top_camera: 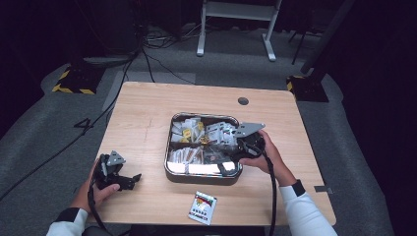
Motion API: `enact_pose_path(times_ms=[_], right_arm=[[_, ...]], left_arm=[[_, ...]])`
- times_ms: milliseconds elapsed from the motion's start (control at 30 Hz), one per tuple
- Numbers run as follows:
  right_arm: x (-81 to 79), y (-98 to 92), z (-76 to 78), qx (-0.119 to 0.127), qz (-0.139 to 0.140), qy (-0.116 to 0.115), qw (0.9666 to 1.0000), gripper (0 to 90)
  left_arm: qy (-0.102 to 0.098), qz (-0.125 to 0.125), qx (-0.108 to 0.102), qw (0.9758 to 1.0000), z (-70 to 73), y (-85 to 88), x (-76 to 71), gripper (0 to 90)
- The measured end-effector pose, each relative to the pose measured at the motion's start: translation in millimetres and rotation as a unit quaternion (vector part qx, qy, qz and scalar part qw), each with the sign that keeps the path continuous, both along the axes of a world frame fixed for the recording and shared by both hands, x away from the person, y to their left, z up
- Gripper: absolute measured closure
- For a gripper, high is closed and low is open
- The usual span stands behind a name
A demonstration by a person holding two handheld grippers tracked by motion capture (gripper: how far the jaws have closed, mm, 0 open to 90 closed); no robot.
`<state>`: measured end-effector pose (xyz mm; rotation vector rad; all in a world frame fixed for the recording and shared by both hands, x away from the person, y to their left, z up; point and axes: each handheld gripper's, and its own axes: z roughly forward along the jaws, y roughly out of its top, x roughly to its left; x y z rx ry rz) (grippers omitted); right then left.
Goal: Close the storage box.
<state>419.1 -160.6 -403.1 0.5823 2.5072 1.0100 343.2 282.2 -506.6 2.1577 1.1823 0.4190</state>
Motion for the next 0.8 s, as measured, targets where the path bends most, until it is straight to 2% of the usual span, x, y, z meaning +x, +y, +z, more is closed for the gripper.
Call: enact_pose_path(times_ms=[467,800], right_arm=[[-15.0,-35.5,-0.8,-0.007,-0.030,-0.008,0.9995,23.7],[-26.3,-64.5,-3.4,0.000,-0.053,-0.012,0.9985,23.5]], left_arm=[[0.001,0.000,-0.001,1.0000,-0.1,-0.1,0.1,0.1],[0.001,-0.001,-0.002,1.0000,-0.1,-0.1,0.3,0.0]])
